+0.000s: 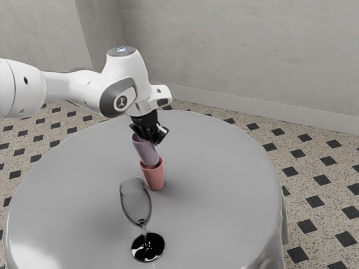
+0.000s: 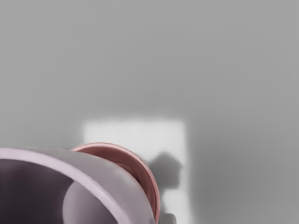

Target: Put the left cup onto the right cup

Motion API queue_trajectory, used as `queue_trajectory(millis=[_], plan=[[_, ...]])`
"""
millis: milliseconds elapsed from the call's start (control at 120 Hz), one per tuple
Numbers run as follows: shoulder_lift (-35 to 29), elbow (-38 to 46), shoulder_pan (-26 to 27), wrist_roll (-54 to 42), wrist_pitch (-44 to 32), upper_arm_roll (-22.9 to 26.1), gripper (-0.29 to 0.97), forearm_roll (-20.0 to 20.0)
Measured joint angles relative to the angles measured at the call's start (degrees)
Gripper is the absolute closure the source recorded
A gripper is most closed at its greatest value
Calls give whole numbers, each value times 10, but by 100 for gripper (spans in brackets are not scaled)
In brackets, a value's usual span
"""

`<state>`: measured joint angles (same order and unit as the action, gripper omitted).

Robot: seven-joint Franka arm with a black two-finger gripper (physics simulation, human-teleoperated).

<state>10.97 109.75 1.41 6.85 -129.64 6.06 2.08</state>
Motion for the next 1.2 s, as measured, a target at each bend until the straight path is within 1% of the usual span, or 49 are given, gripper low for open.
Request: queue_trajectory(millis=[342, 375, 500, 550, 617, 692, 808, 950, 1108, 1200], plan=[[40, -8, 0, 12, -15, -2, 76, 1], [41, -9, 0, 13, -16, -3, 73, 0], [42, -9, 0, 15, -19, -3, 45, -1], [40, -9, 0, 15, -19, -3, 36, -1], [37, -8, 0, 16, -20, -3, 26, -1], [33, -8, 0, 16, -20, -3, 18, -1], [21, -7, 0, 17, -18, -3, 11, -1], [-4, -2, 0, 16, -8, -2, 5, -1], [-34, -8, -1, 13, 27, -3, 3, -2], [-40, -46, -1, 8, 63, -6, 2, -3]])
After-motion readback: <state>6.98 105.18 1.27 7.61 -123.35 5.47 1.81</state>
